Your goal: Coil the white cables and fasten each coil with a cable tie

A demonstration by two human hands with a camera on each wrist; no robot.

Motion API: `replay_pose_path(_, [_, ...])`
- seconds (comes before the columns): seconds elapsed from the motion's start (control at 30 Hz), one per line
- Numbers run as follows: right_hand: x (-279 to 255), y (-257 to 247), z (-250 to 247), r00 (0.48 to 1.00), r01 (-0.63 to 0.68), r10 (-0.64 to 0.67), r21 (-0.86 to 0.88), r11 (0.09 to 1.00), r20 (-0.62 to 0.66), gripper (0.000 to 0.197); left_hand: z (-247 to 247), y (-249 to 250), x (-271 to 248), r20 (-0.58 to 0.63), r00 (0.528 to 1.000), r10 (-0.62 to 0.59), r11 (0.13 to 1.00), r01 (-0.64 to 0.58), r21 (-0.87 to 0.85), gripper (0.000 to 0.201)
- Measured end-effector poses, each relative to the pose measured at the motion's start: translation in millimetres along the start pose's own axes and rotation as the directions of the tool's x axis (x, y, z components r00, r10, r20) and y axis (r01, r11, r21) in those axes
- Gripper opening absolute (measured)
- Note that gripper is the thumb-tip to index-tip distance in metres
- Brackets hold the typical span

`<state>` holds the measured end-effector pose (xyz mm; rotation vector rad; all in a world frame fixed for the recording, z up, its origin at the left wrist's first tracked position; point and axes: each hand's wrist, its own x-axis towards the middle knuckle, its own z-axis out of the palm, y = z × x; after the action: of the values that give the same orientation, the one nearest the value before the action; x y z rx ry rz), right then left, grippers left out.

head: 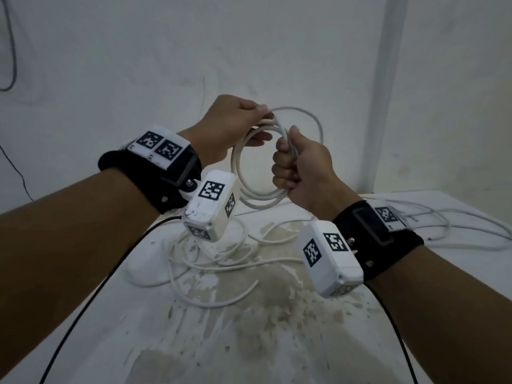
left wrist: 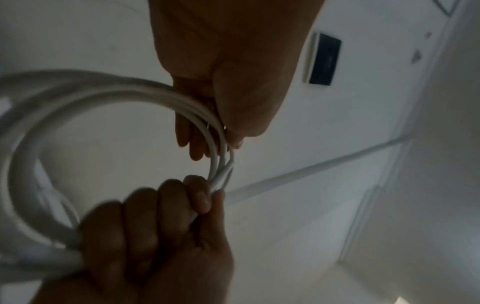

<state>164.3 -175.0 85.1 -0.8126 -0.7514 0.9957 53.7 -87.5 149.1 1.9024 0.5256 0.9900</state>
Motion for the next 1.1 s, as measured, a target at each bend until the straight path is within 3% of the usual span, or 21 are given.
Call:
replay_pose_path(0.1, [4, 8, 6, 1.0, 0.006, -0.006, -0.027, 1.0, -0.016, 0.047, -7, -4, 1, 0.087, 0.993, 0.08, 0.977, -0.095, 0.19, 0.026])
replay_pose_path(0.37, [7, 16, 12, 0.981, 0.126, -0.139, -0.1, 0.987, -0.135, 0.033, -15, -17, 1, 0.06, 0.997, 0.057, 0.962, -0.071, 0.263, 0.03])
replay_pose_path(0.53, [16, 14, 12, 0.937, 0.206, -0.181, 0.052, 0.977, -0.3, 0.02, -12, -30, -3, -0.028, 0.997, -0.078, 0.987, 0.082, 0.14, 0.046])
replay_pose_path(0.63, [23, 6, 5, 0.913, 0.232, -0.159, 0.159, 0.96, -0.375, 0.019, -12, -51, -17, -0.02, 0.979, -0.202, 0.978, 0.201, -0.055, 0.039])
replay_pose_path(0.7, [25, 6, 3, 0.921, 0.221, -0.159, 0.143, 0.965, -0.355, 0.028, -11, -63, -23, -0.056, 0.981, -0.186, 0.977, 0.178, -0.12, 0.033])
replay_pose_path(0.83, [21, 15, 12, 0.962, 0.145, -0.136, 0.02, 0.989, -0.235, 0.047, -8, -64, -15, -0.243, 0.969, -0.051, 0.994, 0.026, -0.106, 0.028])
replay_pose_path(0.97, [20, 11, 15, 0.971, 0.122, -0.121, -0.009, 0.992, -0.205, 0.044, -11, -53, -12, -0.188, 0.98, -0.067, 0.983, 0.034, -0.178, 0.026])
replay_pose_path(1.1, [18, 13, 16, 0.976, 0.09, -0.107, -0.096, 0.991, -0.191, 0.04, -12, -46, -9, -0.092, 0.996, -0.006, 1.0, 0.004, -0.024, 0.034])
